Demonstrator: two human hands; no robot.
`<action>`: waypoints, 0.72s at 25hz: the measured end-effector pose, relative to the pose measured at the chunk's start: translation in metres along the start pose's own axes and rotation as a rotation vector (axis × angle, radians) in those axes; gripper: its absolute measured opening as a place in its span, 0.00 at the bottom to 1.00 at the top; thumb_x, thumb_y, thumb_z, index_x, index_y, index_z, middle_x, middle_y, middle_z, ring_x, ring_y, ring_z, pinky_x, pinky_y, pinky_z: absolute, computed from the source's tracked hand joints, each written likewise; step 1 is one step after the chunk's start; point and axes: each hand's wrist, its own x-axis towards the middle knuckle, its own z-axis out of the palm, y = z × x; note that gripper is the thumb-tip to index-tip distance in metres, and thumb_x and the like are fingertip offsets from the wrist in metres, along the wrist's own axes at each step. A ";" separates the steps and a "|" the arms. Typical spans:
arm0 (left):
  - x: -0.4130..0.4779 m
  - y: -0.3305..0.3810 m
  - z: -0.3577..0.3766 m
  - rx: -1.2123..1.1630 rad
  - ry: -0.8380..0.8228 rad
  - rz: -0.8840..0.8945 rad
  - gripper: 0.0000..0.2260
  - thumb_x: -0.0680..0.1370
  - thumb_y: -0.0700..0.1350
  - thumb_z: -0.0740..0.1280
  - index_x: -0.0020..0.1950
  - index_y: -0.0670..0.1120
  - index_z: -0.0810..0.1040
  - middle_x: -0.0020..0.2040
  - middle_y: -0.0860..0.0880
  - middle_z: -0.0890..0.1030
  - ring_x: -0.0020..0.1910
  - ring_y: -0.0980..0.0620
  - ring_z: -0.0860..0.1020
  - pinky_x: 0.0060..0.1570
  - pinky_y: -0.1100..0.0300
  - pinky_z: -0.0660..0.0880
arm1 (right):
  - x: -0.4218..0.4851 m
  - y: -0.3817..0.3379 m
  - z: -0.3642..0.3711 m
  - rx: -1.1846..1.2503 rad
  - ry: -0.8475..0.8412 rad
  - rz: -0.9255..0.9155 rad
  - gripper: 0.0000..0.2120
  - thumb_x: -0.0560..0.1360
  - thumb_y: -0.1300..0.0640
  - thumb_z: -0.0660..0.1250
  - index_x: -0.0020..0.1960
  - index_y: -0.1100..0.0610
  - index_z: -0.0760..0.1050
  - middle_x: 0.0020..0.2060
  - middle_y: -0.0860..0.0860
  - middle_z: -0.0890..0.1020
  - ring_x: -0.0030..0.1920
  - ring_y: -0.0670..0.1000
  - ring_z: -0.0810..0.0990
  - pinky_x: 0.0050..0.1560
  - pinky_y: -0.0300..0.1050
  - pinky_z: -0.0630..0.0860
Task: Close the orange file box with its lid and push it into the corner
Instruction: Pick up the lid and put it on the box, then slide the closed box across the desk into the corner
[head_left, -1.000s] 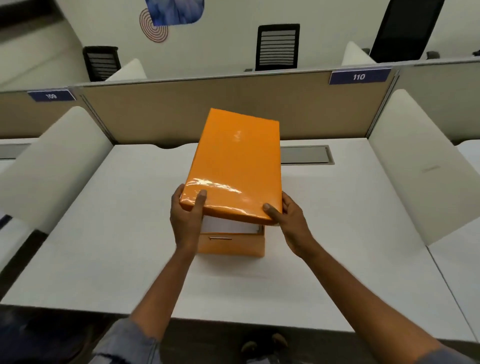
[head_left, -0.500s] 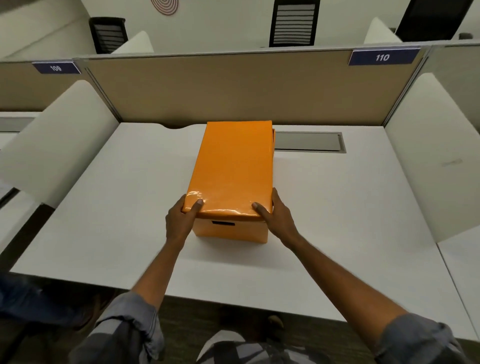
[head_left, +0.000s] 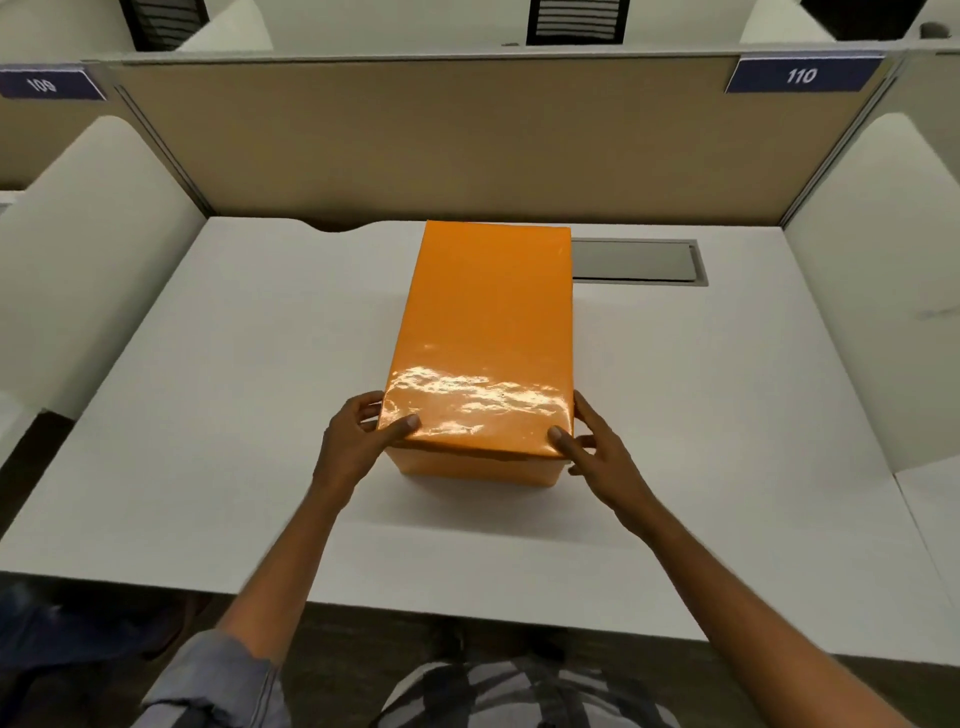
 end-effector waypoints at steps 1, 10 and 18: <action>0.001 -0.001 -0.001 -0.020 -0.019 -0.016 0.35 0.64 0.57 0.81 0.68 0.51 0.74 0.61 0.50 0.80 0.56 0.50 0.81 0.46 0.63 0.76 | 0.000 0.003 0.000 0.000 -0.003 0.012 0.29 0.79 0.39 0.66 0.76 0.30 0.59 0.67 0.35 0.73 0.55 0.47 0.82 0.43 0.39 0.83; 0.020 0.002 -0.039 0.023 -0.418 -0.274 0.49 0.56 0.61 0.82 0.73 0.52 0.69 0.62 0.51 0.79 0.57 0.49 0.81 0.48 0.53 0.82 | 0.001 0.002 -0.003 -0.083 0.019 0.134 0.27 0.72 0.33 0.67 0.68 0.38 0.66 0.67 0.36 0.74 0.58 0.34 0.78 0.50 0.38 0.77; 0.173 0.093 -0.011 0.098 -0.201 -0.100 0.44 0.69 0.67 0.69 0.78 0.49 0.60 0.76 0.44 0.69 0.70 0.41 0.72 0.57 0.44 0.77 | 0.144 -0.069 -0.021 -0.296 0.271 0.028 0.25 0.83 0.43 0.59 0.74 0.55 0.67 0.72 0.53 0.75 0.67 0.53 0.76 0.63 0.48 0.73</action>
